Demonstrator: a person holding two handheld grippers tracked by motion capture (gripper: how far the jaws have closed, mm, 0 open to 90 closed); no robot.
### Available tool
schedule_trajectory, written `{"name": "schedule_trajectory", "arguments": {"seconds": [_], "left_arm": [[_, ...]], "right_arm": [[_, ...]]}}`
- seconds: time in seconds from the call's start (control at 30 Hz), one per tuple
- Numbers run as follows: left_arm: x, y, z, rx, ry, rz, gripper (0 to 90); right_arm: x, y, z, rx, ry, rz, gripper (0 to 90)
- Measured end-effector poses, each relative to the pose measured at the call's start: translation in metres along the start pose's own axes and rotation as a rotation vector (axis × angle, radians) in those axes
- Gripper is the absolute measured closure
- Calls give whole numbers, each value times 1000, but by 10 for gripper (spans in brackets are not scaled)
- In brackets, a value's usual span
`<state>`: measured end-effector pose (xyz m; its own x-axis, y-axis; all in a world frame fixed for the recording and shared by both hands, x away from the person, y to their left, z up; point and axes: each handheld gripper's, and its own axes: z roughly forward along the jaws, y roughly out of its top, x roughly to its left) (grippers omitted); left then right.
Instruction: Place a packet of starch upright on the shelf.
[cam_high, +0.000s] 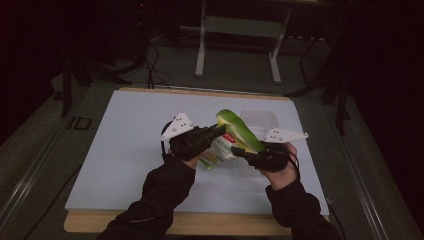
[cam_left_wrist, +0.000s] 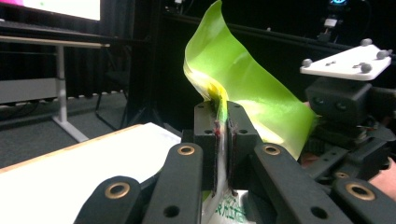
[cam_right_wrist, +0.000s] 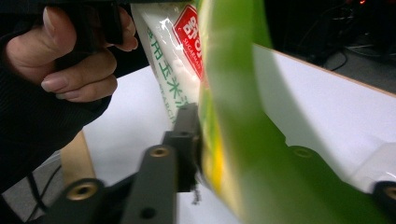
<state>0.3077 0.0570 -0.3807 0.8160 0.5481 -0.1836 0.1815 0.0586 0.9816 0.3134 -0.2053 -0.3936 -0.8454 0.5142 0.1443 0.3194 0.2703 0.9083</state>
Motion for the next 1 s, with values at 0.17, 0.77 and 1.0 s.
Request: {"name": "schedule_trajectory", "arguments": {"seconds": [0.17,0.77,1.0], "left_arm": [[1,2,-2,3,-5,3,860],[6,20,-15,-27,-138,34,756],[6,23,-25,-9,-184,32,378]], "right_arm": [[2,8,-1,42,26,-13,836],[-4,51,-26,106,70,-219,842],[-14,63,-49,87,56,-236,842]]}}
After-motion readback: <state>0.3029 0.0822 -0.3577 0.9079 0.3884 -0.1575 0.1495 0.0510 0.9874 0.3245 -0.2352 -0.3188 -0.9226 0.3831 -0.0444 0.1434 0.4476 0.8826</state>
